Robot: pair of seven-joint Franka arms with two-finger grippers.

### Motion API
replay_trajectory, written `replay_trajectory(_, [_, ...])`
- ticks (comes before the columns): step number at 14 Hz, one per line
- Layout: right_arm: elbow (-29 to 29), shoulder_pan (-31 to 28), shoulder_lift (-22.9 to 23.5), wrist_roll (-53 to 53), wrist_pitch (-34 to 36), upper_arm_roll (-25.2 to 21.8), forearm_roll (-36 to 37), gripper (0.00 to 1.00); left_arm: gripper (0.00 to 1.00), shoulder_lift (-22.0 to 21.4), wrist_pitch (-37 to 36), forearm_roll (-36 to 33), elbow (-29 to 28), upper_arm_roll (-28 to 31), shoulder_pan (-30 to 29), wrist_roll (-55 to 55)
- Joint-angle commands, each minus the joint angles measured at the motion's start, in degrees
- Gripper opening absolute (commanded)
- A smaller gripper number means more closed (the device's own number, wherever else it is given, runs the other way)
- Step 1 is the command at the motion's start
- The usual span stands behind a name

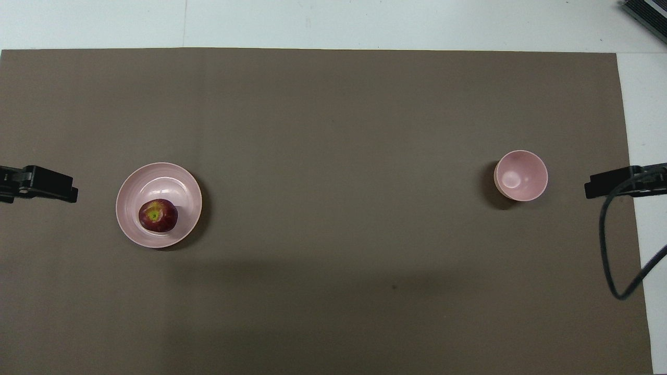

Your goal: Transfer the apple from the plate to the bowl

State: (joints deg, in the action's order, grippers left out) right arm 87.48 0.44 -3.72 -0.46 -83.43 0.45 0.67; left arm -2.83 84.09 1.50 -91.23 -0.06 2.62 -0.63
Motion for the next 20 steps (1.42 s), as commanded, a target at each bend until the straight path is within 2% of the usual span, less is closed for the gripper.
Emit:
replay_trajectory(1, [0.9,-0.4,-0.9,-1.3,0.0,0.0,-0.2,1.0,1.0,-0.9,0.9,0.3,-0.7,0.2,-0.2,0.4])
replay_trajectory(3, [0.9,-0.4,-0.9,-1.3,0.0,0.0,-0.2,1.0,1.0,-0.5,3.7,0.9,-0.3,0.0,0.6,0.6])
replay_trajectory(15, [0.9,-0.4,-0.9,-1.3,0.0,0.0,-0.2,1.0,1.0,-0.6,3.5,0.3,-1.4,0.0,-0.4,0.6])
replay_trajectory(20, [0.9,-0.4,-0.8,-1.3,0.0,0.0,-0.2,1.0,1.0,-0.4,5.4,0.3,-6.8,0.0,-0.2,0.4])
